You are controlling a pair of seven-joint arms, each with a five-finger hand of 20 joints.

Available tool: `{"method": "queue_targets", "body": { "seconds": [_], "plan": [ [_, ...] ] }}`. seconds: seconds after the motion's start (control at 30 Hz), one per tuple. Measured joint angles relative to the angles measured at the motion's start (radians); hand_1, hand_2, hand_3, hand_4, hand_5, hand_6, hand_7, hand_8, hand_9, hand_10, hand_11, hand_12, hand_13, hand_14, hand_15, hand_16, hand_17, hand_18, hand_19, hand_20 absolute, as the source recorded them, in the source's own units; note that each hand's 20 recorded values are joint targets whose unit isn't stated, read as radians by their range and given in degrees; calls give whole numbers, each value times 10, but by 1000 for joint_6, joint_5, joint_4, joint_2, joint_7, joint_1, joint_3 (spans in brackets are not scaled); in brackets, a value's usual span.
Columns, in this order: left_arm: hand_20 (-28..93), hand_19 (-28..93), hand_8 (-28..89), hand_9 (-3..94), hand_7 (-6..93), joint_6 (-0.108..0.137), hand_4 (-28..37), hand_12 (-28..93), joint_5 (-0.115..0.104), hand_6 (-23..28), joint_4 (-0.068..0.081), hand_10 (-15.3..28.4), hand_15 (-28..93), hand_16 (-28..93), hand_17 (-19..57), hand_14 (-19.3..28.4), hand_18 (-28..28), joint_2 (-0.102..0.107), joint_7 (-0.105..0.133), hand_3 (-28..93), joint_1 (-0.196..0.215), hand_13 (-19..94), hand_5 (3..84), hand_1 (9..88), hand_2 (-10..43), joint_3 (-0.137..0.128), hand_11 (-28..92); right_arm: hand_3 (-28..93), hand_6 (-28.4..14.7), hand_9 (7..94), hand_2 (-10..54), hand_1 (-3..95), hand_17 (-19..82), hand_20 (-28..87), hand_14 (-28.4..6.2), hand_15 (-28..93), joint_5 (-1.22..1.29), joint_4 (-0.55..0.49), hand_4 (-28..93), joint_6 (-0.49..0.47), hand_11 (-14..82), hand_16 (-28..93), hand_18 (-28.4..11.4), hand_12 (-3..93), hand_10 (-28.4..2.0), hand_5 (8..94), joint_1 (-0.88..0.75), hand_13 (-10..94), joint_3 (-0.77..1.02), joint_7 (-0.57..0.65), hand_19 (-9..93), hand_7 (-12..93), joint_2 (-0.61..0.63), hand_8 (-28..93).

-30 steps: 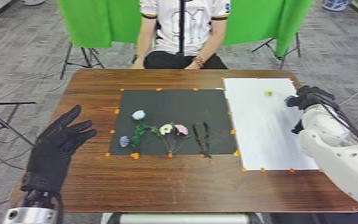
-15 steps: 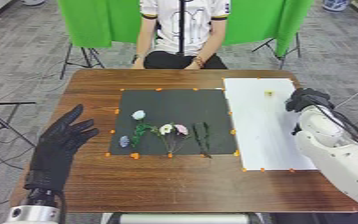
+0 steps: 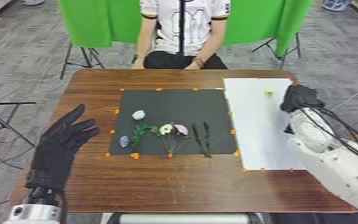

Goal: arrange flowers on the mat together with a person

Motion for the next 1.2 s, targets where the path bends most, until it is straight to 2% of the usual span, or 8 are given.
{"method": "queue_targets", "body": {
  "seconds": [0.2,0.3,0.43,0.53,0.67,0.83,1.2],
  "plan": [
    [141,477,-106,340,155,0,-283,113,0,67,2,195,544,-93,-100,271,224,0,-3,787,-1,237,341,199,35,0,256,589,56,916,-95,603,324,93,-8,538,0,-7,-283,17,191,235,-118,362,-34,843,-24,798,16,4,744,182,-10,-3],
    [140,477,-105,341,154,0,-283,114,-1,68,2,194,544,-93,-100,271,224,0,-2,786,1,237,342,199,35,-3,258,594,54,922,-95,604,322,90,-5,522,5,-31,-283,58,174,263,-117,378,-36,845,-43,801,29,15,745,180,-10,0],
    [140,477,-105,341,154,0,-283,114,-1,68,0,194,544,-93,-100,271,224,-1,-3,786,11,236,342,199,36,-14,257,592,52,923,-95,608,319,91,-4,520,8,-95,-283,148,174,267,-117,379,-39,847,-56,801,25,18,746,179,-7,1],
    [140,477,-105,341,154,-2,-283,114,1,68,0,194,544,-93,-100,271,224,-3,-6,786,15,236,342,199,36,-18,257,597,51,923,-95,607,318,92,-4,518,13,-168,-283,177,174,270,-117,381,-39,848,-53,802,11,5,747,180,-3,3],
    [140,477,-104,341,155,-4,-283,114,2,68,0,194,544,-93,-100,271,224,-3,-12,786,14,236,342,200,36,-20,257,617,50,921,-95,592,311,95,-2,516,19,-246,-283,181,174,275,-116,385,-38,847,-15,801,-49,-61,747,179,-2,6],
    [140,477,-105,341,155,-11,-283,114,6,68,0,196,545,-93,-100,270,223,-7,-23,787,12,237,342,200,36,-22,258,626,49,917,-95,586,306,97,-2,518,48,-291,-283,185,174,279,-116,387,-37,844,64,795,-159,-185,747,181,-22,7],
    [140,478,-104,342,154,-19,-283,114,9,69,1,195,546,-93,-100,270,224,-6,-24,788,12,238,343,201,35,-29,259,651,51,908,-95,567,295,100,-6,517,46,-297,-283,142,159,282,-118,394,-37,834,127,779,-309,-235,741,188,-133,3]
  ]
}}
